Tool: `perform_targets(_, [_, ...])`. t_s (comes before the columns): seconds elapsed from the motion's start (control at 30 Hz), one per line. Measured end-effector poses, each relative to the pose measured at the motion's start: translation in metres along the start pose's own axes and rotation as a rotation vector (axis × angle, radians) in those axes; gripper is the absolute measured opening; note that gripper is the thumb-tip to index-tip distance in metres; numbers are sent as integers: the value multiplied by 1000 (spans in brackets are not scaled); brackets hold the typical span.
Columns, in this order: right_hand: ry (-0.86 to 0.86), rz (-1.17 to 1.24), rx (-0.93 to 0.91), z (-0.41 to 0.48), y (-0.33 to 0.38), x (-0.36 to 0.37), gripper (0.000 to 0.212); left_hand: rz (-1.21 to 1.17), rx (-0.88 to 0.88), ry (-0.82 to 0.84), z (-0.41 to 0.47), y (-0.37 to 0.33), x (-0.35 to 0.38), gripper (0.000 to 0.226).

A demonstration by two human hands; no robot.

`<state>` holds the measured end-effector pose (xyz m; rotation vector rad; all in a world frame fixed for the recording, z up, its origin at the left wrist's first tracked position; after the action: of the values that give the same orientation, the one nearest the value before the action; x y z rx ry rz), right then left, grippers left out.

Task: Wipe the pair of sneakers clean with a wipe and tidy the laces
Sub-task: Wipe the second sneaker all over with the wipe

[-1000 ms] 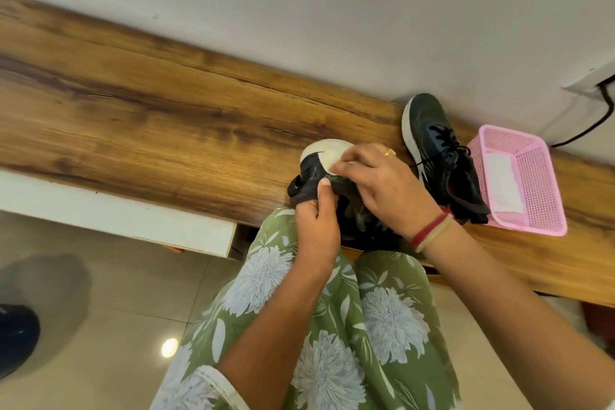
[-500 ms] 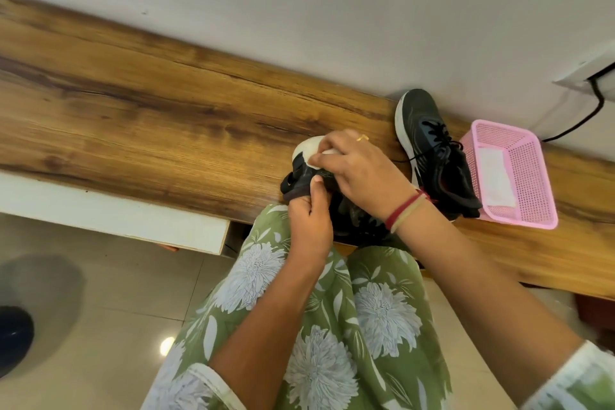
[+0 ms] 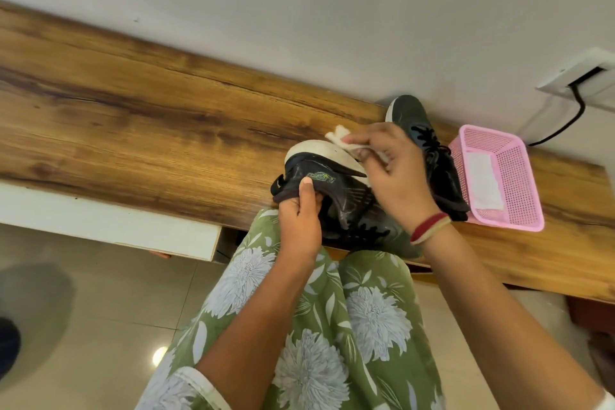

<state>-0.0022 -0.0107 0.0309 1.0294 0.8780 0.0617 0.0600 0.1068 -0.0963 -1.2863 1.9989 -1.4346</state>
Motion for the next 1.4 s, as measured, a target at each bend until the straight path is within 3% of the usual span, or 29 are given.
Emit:
perform_targets(0.2, [359,-373,-266,-2,22,66,29,80,80,-2,-3,-11,1,43])
perform_targets(0.33, [528,-484,-507,-8,41,81,32,201,112,-29,-4,-10,-2,50])
perform_targets(0.47, [478,-498,-489,8,37,70,27,312,168,5,-6,-16,3,54])
perform_targets(0.6, [567,-411,-543,-12,45,78,34,325,250,-31,-10,-22,1,38])
perform_targets(0.73, [426,-493,-496,5,37,64,25,346,255,11,-10,-22,5,40])
perform_targets(0.87, [536,-402,-540,-19,44,76,36,352,250,-26,-12,-21,2,38])
perform_targets(0.97, [434,-489,-494,3,35,62,38,386,269,17,-11,-21,5,46])
perform_targets(1.13, [523,-464,-557,-19,43,72,36,380,245,-2,-13,-22,3,43])
perform_targets(1.23, [413,-637,-564,-1,38,64,31,407,265,22,-12,-21,6,43])
perform_targets(1.4, [491,-564,-583,-21,40,69,33,403,266,-14,-14,-21,3,41])
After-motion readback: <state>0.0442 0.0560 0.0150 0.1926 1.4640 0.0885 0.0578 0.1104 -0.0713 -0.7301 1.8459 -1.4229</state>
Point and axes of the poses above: each hand's wrist, its own z-axis towards the middle knuckle, its own x-axis out of the palm, y = z × x, the point moved 8 cm from there along z, towards the middle knuckle, and after that the axes turned 3 degrees about z, right-handed, at the moved point
